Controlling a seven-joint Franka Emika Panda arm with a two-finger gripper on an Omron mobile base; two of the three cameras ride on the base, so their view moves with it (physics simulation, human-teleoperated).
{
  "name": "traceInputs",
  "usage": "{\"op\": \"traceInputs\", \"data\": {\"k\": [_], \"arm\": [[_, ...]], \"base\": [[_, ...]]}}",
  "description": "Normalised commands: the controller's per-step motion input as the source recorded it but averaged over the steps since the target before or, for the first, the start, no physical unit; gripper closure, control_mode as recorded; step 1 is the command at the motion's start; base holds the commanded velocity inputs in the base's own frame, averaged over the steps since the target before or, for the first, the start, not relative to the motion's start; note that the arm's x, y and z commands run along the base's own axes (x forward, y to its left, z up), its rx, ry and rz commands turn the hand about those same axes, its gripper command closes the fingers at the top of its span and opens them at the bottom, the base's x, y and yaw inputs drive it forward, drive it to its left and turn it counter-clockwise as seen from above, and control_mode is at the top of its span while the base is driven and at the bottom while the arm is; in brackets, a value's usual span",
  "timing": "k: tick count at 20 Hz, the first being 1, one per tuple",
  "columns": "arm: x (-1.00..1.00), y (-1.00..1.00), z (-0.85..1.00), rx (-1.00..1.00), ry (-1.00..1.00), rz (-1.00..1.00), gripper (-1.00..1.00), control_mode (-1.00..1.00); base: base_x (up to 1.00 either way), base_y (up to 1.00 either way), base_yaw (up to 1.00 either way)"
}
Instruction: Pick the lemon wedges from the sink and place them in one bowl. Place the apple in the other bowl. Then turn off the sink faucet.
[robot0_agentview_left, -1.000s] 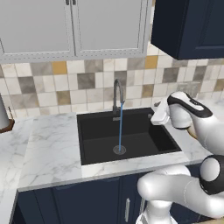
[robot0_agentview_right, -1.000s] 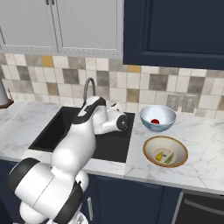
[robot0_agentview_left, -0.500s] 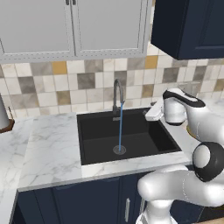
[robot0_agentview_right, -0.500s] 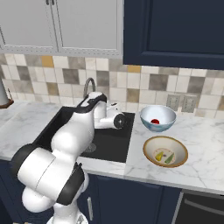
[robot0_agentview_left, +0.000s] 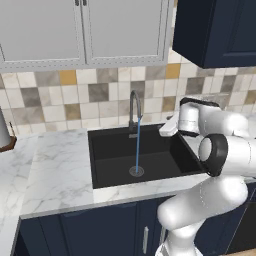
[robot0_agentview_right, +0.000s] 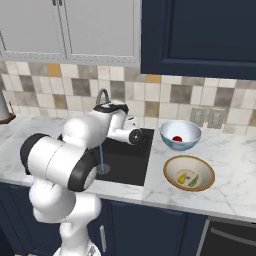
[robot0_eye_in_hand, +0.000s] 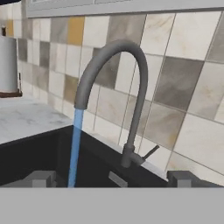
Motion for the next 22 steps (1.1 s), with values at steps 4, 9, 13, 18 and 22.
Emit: {"op": "traceInputs", "data": {"k": [4,9,13,18,22], "arm": [[0.47,-0.03,-0.19,0.0,0.0,0.0,-1.0,-1.0],[0.56,-0.15,0.0,0.01,0.0,0.0,-1.0,-1.0],[0.64,-0.16,-0.01,0.03,0.0,0.0,-1.0,-1.0],[0.7,-0.02,-0.19,0.03,0.0,0.0,-1.0,-1.0],[0.66,0.0,-0.31,0.04,0.0,0.0,-1.0,-1.0]], "base": [[0.0,0.0,0.0],[0.0,0.0,0.0],[0.0,0.0,0.0],[0.0,0.0,0.0],[0.0,0.0,0.0]]}}
